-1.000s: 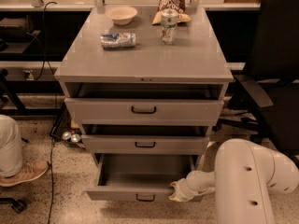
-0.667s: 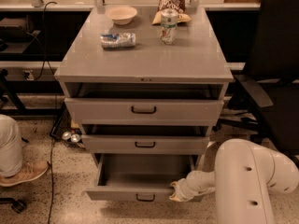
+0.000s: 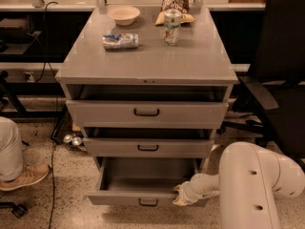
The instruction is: Open bottom drawer
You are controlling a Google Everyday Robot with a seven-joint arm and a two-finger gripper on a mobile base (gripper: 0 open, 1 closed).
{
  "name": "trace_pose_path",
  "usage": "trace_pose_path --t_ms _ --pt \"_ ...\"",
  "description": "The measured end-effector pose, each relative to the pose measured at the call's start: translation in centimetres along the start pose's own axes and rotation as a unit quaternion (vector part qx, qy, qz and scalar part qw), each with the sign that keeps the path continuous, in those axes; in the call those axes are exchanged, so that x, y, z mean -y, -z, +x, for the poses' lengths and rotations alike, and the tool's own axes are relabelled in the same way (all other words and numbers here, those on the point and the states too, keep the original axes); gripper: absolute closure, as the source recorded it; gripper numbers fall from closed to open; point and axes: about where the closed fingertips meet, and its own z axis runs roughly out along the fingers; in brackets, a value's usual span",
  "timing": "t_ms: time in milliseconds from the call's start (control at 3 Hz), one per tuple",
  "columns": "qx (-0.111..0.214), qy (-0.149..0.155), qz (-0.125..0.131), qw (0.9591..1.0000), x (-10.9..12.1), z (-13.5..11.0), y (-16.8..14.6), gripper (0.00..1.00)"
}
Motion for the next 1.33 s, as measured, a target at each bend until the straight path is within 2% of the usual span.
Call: trace_pose_path --t_ms 333,667,1000,1333 --pt "0.000 0.000 -0.001 1.0000 -0.2 0.0 -0.1 0.35" --pt "0.001 0.000 -0.004 1.0000 -0.4 -0.1 -0.3 0.66" --pt "0.001 0.000 -0.005 1.0000 -0.5 -0.1 -0.4 0.89" --pt "-0.003 0.004 -0.006 1.0000 -1.4 -0.1 -0.5 1.00"
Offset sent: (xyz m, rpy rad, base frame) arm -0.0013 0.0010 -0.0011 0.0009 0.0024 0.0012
